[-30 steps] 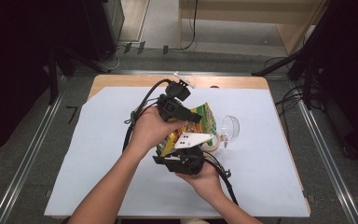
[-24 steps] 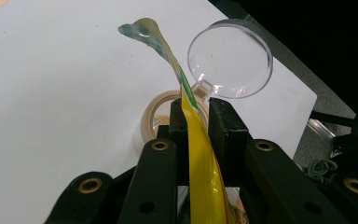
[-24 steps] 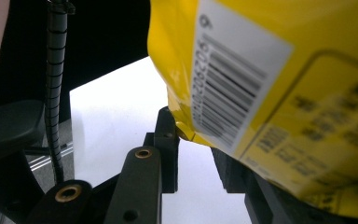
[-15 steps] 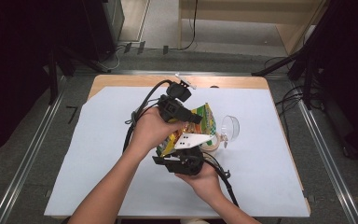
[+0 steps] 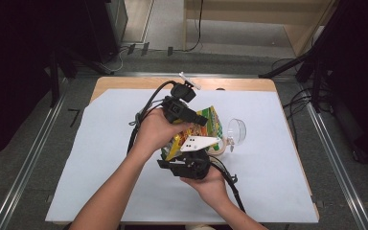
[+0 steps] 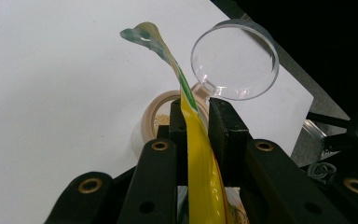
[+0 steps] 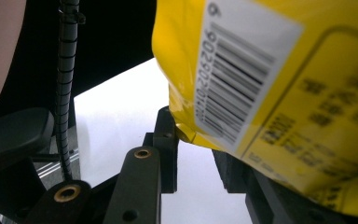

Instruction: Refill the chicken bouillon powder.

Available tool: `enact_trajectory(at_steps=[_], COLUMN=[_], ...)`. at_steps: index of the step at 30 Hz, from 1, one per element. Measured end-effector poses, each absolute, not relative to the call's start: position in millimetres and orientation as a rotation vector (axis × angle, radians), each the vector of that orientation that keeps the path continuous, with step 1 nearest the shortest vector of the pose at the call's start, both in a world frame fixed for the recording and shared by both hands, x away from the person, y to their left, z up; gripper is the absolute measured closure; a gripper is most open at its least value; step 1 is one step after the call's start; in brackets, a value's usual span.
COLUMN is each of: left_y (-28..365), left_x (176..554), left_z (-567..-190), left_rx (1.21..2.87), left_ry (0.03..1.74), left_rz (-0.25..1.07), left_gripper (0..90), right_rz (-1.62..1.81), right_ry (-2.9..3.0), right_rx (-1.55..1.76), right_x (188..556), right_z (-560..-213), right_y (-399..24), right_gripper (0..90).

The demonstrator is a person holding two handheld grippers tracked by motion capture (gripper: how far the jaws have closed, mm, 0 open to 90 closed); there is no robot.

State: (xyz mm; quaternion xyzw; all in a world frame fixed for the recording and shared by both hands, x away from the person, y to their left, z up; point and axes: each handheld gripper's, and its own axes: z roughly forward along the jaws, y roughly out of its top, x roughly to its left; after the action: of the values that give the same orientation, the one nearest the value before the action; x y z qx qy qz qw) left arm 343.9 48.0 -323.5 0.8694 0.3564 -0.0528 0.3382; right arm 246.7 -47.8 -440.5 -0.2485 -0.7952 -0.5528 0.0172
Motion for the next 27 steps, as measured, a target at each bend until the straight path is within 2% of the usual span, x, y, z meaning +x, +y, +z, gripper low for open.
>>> enact_trajectory(at_steps=[27], left_y=[43.2], left_x=[344.9], left_z=[-321.0], left_rx=[2.275], left_ry=[0.924], left_rz=[-0.131], left_gripper=[79.5], right_rz=[-1.727], right_ry=[-2.449], right_rx=[-0.790], right_x=[248.0], right_z=[-438.9], right_y=[-49.9], right_gripper=[73.7])
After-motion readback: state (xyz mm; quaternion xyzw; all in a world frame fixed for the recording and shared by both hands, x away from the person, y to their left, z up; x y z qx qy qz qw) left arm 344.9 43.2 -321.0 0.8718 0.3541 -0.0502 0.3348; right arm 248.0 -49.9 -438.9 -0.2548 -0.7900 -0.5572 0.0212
